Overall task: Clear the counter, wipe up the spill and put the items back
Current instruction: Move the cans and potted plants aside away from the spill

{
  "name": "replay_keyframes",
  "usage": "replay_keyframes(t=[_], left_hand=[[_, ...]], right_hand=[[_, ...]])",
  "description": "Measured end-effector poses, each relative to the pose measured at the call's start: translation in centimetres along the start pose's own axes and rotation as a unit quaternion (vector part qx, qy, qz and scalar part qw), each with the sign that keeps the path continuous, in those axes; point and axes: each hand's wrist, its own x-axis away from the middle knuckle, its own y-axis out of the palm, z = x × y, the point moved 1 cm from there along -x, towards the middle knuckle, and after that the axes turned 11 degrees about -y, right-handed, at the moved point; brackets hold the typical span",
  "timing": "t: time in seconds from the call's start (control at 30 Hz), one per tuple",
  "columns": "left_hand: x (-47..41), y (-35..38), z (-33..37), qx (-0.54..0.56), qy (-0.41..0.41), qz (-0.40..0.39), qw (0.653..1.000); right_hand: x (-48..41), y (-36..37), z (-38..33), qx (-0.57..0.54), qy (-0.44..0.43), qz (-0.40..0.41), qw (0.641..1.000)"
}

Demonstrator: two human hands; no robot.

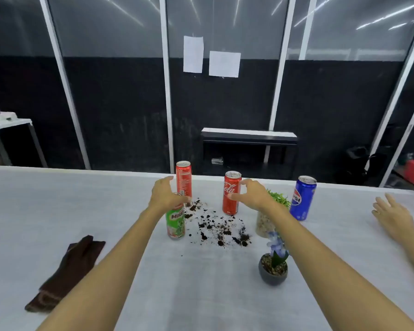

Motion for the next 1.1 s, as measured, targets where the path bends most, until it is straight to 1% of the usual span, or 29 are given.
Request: replay_keyframes(t=[0.13,0.3,0.4,0.5,0.63,0.8,0.93,1.03,1.1], left_hand=[[-1.1,1.1,-1.9,0.030,-0.039,0.003,0.999],[-2.4,2.8,-3.6,0.076,-0.029,0.015,0.997],[-2.7,3.5,-4.4,0.110,-0.029,0.022,0.993],[-2.8,3.9,-5.0,0.133,-0.037,0.034,0.990],[-2.9,4.2,-5.2,0.143,-0.051,0.045,0.987],[-2.8,3.9,-4.7,0.145,-0.052,0.061,0.986],[-2.6,2.4,-4.1,0.165,-0.050,0.120,0.978],[-2.5,0.9,-3.7,0.166,-0.043,0.177,0.969],[-2.5,-0.4,-4.0,0.171,-0.057,0.203,0.962]], right_hand=[[-1.9,1.9,0.5,-0.076,0.037,0.057,0.995],[-5.3,3.9,2.3,-0.145,0.099,0.151,0.973],[-7.2,5.3,3.1,-0.202,0.111,0.187,0.955],[-8.7,6.5,3.7,-0.226,0.111,0.210,0.945],[-9.9,7.7,4.5,-0.235,0.111,0.226,0.939],[-10.1,7.8,4.6,-0.179,0.111,0.277,0.937],[-9.6,7.4,3.1,-0.163,0.074,0.299,0.937],[-9.6,6.6,0.9,-0.167,0.049,0.292,0.940],[-9.6,6.6,-1.2,-0.166,0.026,0.282,0.944]])
